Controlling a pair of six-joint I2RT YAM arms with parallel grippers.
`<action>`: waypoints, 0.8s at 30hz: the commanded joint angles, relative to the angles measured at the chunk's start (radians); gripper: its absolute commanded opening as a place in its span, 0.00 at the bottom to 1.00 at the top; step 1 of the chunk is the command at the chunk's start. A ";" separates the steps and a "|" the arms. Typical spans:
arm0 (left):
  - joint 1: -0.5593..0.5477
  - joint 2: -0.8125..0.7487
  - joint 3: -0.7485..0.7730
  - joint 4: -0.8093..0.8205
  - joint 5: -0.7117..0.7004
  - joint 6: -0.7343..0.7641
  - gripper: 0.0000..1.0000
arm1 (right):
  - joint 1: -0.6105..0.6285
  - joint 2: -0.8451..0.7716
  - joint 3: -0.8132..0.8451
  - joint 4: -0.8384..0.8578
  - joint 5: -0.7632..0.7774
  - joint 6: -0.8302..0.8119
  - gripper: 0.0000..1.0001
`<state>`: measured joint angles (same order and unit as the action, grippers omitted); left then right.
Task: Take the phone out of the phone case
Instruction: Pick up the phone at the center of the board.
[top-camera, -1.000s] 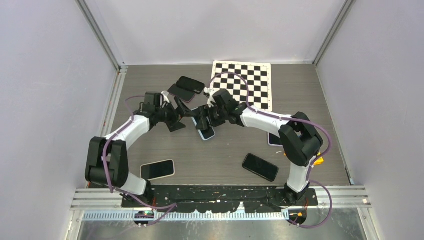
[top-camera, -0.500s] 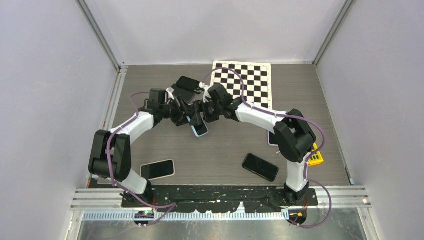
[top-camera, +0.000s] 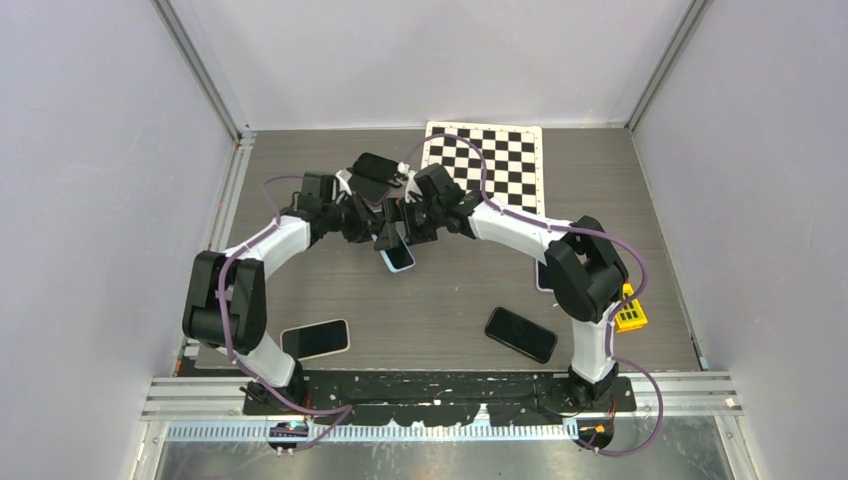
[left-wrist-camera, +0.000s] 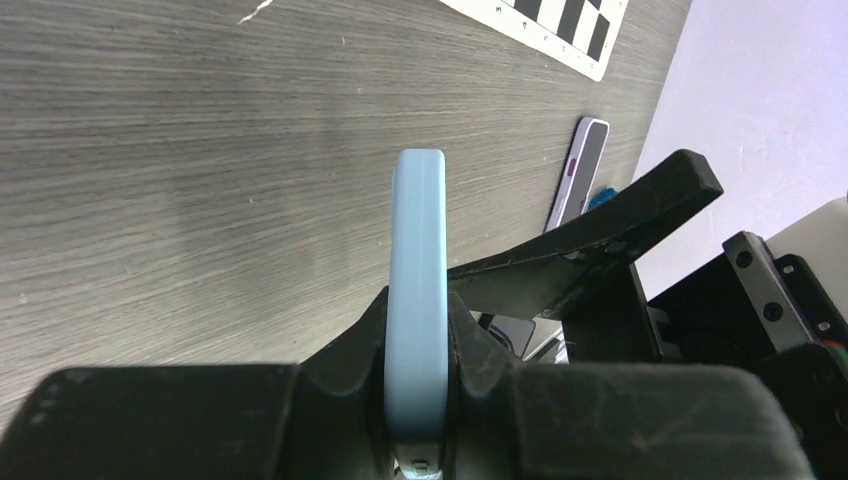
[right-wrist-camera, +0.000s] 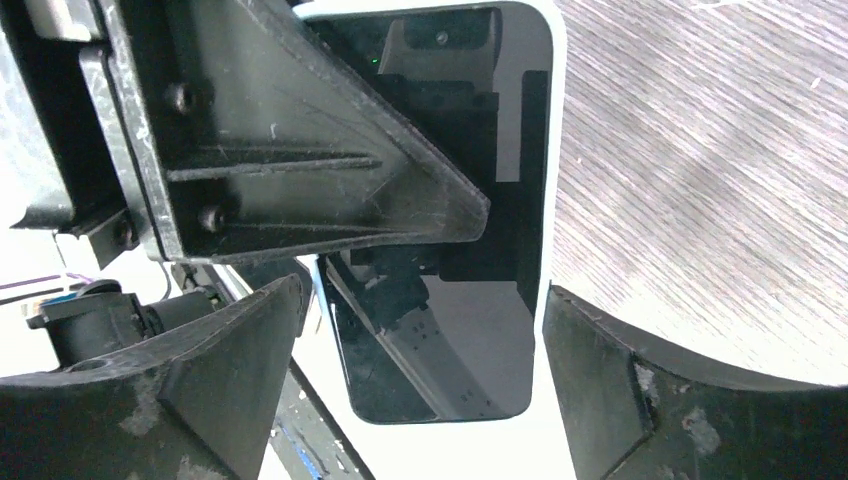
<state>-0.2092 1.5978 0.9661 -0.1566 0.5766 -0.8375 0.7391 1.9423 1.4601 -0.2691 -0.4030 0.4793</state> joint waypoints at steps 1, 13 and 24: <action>0.007 -0.004 0.110 -0.018 0.011 0.067 0.00 | -0.035 -0.088 -0.044 0.116 -0.100 0.048 0.96; 0.128 -0.117 0.374 -0.047 0.159 -0.001 0.00 | -0.143 -0.301 -0.246 0.461 -0.201 0.226 1.00; 0.129 -0.248 0.410 0.140 0.059 -0.258 0.00 | -0.144 -0.404 -0.251 0.701 -0.193 0.331 0.89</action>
<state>-0.0792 1.3911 1.3575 -0.1871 0.6392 -0.9340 0.5930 1.5631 1.1954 0.2810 -0.5980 0.7246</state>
